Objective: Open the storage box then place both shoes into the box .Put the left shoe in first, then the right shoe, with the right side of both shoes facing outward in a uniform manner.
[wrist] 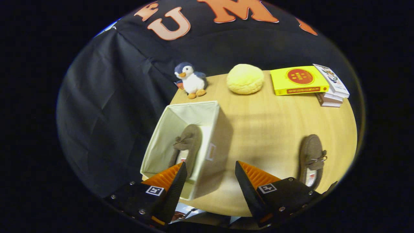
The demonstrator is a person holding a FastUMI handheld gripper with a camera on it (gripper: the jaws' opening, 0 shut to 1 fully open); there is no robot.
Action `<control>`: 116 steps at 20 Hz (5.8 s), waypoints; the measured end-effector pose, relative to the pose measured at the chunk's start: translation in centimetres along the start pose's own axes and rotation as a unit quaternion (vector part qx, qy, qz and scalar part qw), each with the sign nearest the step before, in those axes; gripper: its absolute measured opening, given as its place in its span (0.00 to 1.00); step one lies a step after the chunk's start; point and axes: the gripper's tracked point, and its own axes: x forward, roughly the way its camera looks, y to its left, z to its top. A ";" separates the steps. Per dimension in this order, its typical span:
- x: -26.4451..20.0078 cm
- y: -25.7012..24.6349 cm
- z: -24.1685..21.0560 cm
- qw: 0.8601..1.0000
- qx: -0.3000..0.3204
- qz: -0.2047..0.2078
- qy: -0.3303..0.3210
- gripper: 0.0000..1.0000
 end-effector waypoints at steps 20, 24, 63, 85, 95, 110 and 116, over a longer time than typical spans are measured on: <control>-0.1 -27.8 -8.8 0.984 0.006 -0.175 0.035 0.86; 2.0 -29.1 -8.6 0.984 -0.025 -0.175 0.027 0.79; 1.7 -1.9 5.8 0.987 0.030 -0.151 -0.037 0.03; 11.9 7.0 1.3 0.984 -0.011 -0.175 0.034 0.03; 13.0 7.1 0.6 0.977 -0.033 -0.205 0.045 0.23; 0.9 7.1 8.6 0.979 -0.065 -0.161 -0.107 0.63; -6.5 1.5 12.6 0.961 -0.062 -0.177 -0.202 0.71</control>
